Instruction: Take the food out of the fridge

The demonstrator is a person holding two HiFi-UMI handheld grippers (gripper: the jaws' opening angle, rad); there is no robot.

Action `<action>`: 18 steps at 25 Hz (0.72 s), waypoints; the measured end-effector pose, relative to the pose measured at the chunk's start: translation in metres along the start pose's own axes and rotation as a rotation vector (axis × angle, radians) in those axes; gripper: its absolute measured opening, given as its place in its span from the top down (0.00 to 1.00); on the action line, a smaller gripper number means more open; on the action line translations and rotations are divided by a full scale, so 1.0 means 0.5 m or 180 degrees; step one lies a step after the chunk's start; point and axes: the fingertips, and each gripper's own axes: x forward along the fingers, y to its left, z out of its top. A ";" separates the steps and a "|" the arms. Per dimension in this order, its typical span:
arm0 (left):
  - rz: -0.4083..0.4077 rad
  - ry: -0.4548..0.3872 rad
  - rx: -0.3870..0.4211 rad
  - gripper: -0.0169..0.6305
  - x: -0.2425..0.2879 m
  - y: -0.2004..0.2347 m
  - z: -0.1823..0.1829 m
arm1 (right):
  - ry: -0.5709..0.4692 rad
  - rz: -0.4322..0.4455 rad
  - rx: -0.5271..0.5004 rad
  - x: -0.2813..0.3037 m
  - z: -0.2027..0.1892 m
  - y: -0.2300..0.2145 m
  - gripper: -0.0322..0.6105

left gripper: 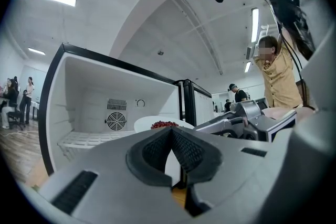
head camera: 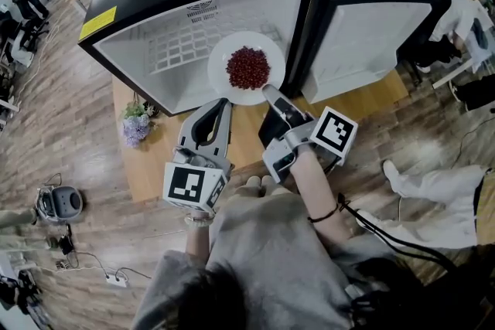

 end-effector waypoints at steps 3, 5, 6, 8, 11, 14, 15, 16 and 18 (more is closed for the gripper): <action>-0.0003 -0.0019 0.0000 0.96 -0.001 -0.005 0.005 | 0.0005 0.0007 0.0003 -0.004 -0.001 0.002 0.92; -0.0004 -0.0023 0.0009 0.96 0.000 -0.007 0.007 | 0.0016 0.0009 0.0011 -0.006 -0.003 0.003 0.92; -0.0004 -0.0023 0.0016 0.96 0.001 -0.007 0.007 | 0.0020 0.0007 0.0016 -0.006 -0.003 0.003 0.92; -0.0003 -0.0025 0.0024 0.96 0.004 -0.003 0.008 | 0.0024 0.0005 0.0027 -0.003 -0.004 0.002 0.92; 0.0007 -0.0033 0.0025 0.96 0.005 0.000 0.008 | 0.0030 0.0016 0.0041 -0.002 -0.005 0.002 0.92; 0.0023 -0.0040 0.0037 0.96 0.003 -0.004 0.012 | 0.0037 0.0026 0.0037 -0.006 -0.005 0.004 0.92; 0.0027 -0.0046 0.0043 0.96 0.002 -0.004 0.014 | 0.0039 0.0028 0.0031 -0.007 -0.004 0.004 0.92; 0.0030 -0.0053 0.0051 0.96 0.003 -0.004 0.015 | 0.0039 0.0029 0.0029 -0.007 -0.004 0.004 0.92; 0.0033 -0.0061 0.0065 0.96 0.004 -0.004 0.016 | 0.0037 0.0038 0.0032 -0.007 -0.003 0.004 0.92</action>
